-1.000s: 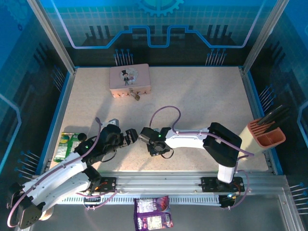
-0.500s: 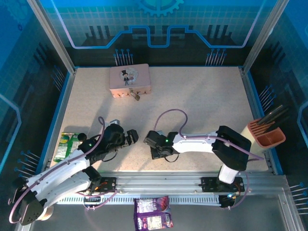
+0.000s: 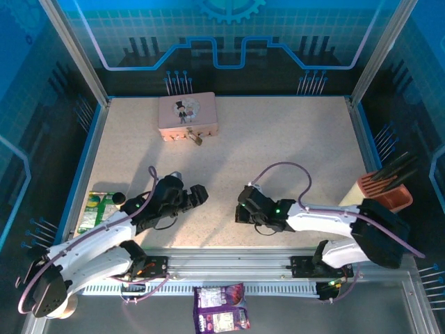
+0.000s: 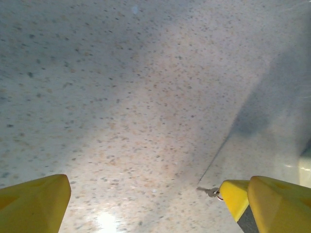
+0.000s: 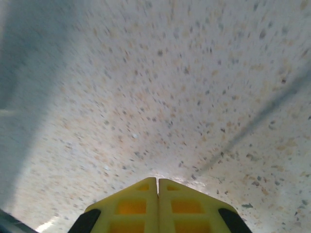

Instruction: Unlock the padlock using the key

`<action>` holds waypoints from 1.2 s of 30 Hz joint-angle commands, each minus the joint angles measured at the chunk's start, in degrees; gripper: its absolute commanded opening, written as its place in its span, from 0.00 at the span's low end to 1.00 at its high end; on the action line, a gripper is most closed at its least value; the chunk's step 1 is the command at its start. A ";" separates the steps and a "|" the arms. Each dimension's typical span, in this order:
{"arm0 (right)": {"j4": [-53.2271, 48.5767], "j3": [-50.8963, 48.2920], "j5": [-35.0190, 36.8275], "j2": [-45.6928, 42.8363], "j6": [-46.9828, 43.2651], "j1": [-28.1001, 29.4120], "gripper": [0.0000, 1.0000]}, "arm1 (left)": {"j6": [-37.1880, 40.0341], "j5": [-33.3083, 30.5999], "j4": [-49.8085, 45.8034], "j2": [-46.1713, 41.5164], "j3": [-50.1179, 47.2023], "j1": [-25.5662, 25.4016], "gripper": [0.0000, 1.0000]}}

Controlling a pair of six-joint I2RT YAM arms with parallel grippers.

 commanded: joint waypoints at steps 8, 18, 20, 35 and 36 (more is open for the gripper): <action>7.14 -3.61 2.98 -4.18 4.02 -2.30 0.00 | -9.37 3.03 10.48 3.87 0.19 -3.03 0.85; -4.50 -1.24 1.97 2.16 -0.16 -1.49 0.00 | -6.72 -1.28 6.98 3.06 -0.12 -3.11 0.89; -6.52 -1.16 3.37 1.72 0.07 -0.08 0.00 | -6.43 -1.55 6.58 2.52 -0.42 -2.99 0.90; -12.78 -0.10 5.20 1.03 0.50 2.18 0.19 | -3.53 -4.27 2.76 1.12 0.49 -2.91 0.97; -12.60 -0.16 5.11 1.05 0.38 2.18 0.22 | -3.43 -4.44 2.55 0.91 0.39 -2.92 0.97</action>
